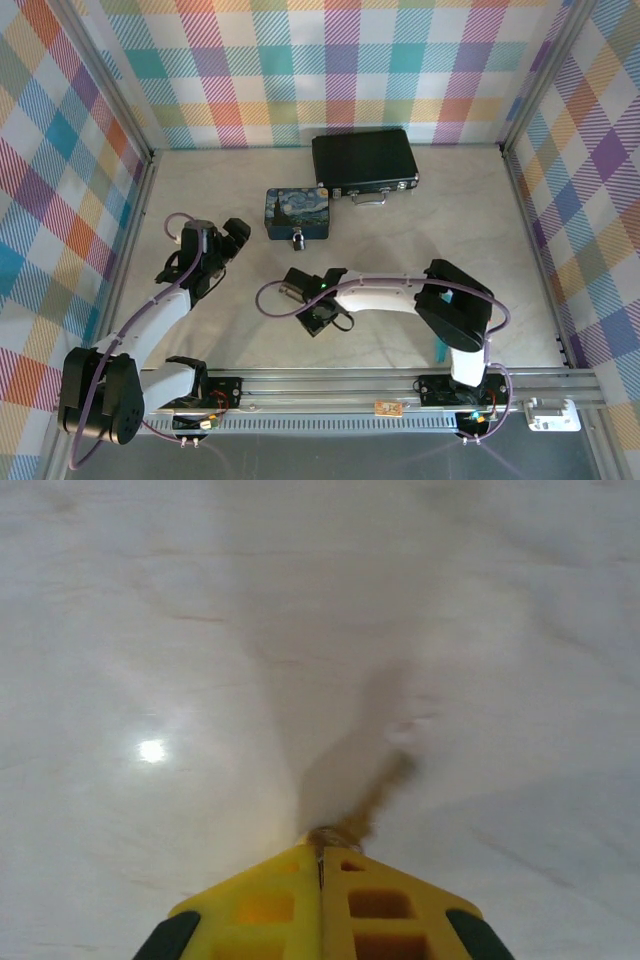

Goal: Unlock a padlock with a key

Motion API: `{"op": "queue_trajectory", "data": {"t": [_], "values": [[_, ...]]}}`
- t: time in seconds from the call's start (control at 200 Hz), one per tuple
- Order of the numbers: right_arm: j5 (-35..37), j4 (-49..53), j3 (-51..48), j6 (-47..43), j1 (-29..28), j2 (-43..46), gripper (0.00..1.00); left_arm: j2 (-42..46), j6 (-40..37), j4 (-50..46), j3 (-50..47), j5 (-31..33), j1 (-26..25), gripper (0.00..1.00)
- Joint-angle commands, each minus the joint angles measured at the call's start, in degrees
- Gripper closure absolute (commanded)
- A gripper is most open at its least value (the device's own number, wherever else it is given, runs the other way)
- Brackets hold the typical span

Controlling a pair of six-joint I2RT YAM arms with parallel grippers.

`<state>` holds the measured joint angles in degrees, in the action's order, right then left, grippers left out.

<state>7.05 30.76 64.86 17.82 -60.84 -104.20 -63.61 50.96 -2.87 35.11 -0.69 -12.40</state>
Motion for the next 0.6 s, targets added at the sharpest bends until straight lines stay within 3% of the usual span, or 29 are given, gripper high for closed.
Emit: {"op": "queue_trajectory", "data": {"t": [0.0,0.395,0.595], "values": [[-6.28,-5.0,-3.76,-3.36,5.68,5.14,1.0,0.91,-0.55,1.6,2.8,-1.5,-3.0,0.0],[-22.79,-12.46,-8.19,-7.55,23.27,17.34,1.0,-7.62,1.51,11.17,8.12,-5.11,-16.91,0.03],[-22.21,-10.95,-5.99,-6.23,26.39,17.68,1.0,-14.87,5.15,15.85,11.25,-8.24,-20.33,0.05]]}}
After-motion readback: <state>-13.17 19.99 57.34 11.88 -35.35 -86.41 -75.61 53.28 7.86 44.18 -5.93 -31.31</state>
